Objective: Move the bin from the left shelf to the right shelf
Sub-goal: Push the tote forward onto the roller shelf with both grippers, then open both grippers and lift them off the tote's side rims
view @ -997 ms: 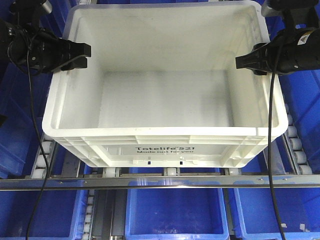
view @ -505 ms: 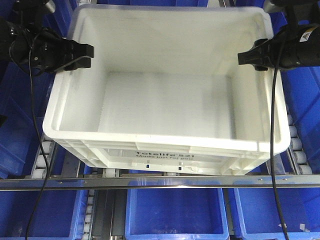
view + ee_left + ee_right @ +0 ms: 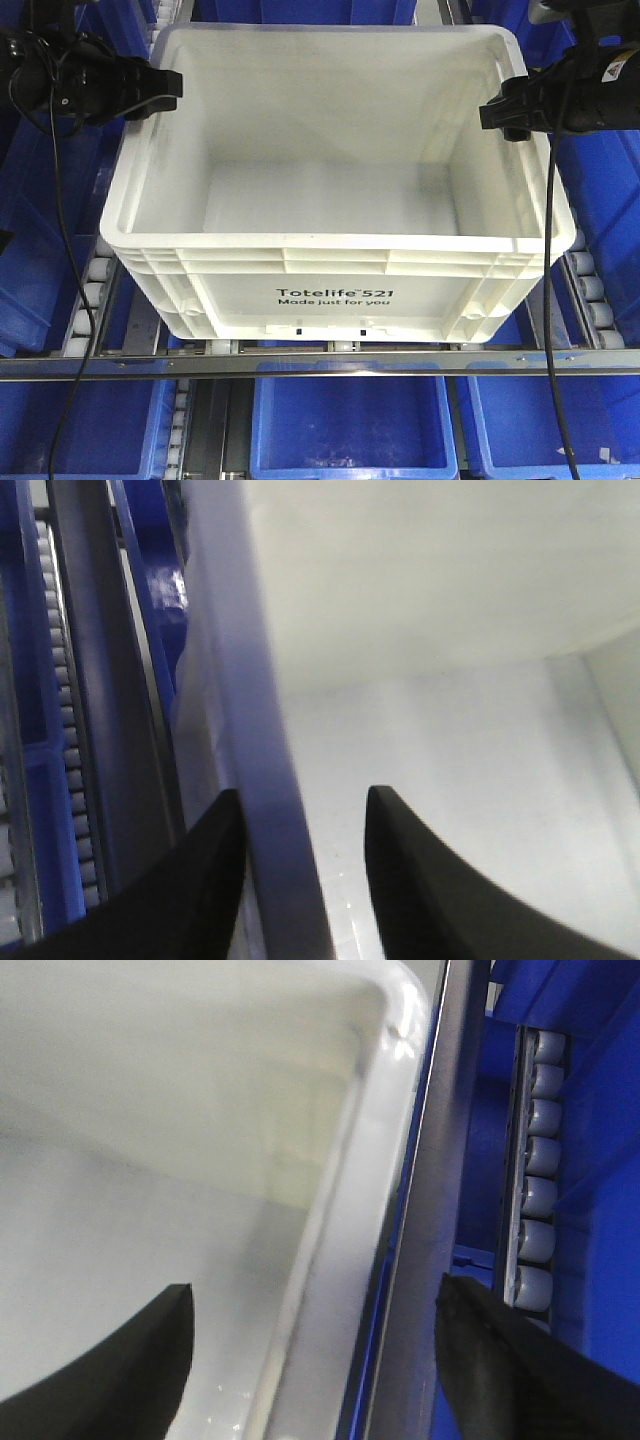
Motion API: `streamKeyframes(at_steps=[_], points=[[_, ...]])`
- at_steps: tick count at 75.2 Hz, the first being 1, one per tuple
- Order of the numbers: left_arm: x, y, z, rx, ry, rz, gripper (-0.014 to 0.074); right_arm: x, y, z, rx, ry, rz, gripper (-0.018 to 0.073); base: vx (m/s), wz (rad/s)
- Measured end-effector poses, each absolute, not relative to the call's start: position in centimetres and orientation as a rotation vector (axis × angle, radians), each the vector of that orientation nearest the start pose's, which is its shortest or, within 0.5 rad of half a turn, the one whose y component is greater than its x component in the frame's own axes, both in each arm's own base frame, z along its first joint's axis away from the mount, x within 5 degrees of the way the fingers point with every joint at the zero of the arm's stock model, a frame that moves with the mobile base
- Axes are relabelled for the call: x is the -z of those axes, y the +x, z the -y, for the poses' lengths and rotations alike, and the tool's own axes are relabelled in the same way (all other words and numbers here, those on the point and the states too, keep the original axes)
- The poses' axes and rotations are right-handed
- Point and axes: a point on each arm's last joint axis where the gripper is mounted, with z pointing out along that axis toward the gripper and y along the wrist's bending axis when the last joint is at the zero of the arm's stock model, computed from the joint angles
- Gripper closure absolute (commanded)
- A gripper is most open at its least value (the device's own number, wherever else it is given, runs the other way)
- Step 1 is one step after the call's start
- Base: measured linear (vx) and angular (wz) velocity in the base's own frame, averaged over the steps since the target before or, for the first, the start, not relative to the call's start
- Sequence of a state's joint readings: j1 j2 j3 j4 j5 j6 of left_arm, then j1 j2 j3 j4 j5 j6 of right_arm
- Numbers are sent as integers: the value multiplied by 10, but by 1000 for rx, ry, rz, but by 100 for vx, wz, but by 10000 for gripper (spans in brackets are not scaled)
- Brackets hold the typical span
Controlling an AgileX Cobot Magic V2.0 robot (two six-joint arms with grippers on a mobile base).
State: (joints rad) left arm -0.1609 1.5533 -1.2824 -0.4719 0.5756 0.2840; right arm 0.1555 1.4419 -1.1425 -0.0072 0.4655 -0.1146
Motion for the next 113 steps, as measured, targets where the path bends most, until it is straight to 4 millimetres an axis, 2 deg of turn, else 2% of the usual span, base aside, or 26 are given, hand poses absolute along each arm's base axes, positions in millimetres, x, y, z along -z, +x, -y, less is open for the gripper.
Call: streamKeyframes(at_steps=[31,49,62,85,99,107,113], points=[[-325,344,78,428,179,-2275,323,-322,319,-48,33,-342,-2205,56,0,0],[-326,343,78,428,178,-2271,323,-345,305,-45,13,-292,-2126,56,0,0],[-340,338,76,413,171,-2207,323,-355,298,-44,7,-278,-2094,56,0,0],[-361,325,73,380,207,-2135,323,-357,299,-45,8,-278,-2070,56,0,0],[-371,314,69,306,287,-2102,323,-375,283,-42,8,-270,-2017,57,0,0],[-364,300,66,283,293,-2096,324,-383,270,-40,5,-263,-1965,57,0,0],[-350,285,61,263,279,-2095,324,-377,258,-39,2,-261,-1937,57,0,0]])
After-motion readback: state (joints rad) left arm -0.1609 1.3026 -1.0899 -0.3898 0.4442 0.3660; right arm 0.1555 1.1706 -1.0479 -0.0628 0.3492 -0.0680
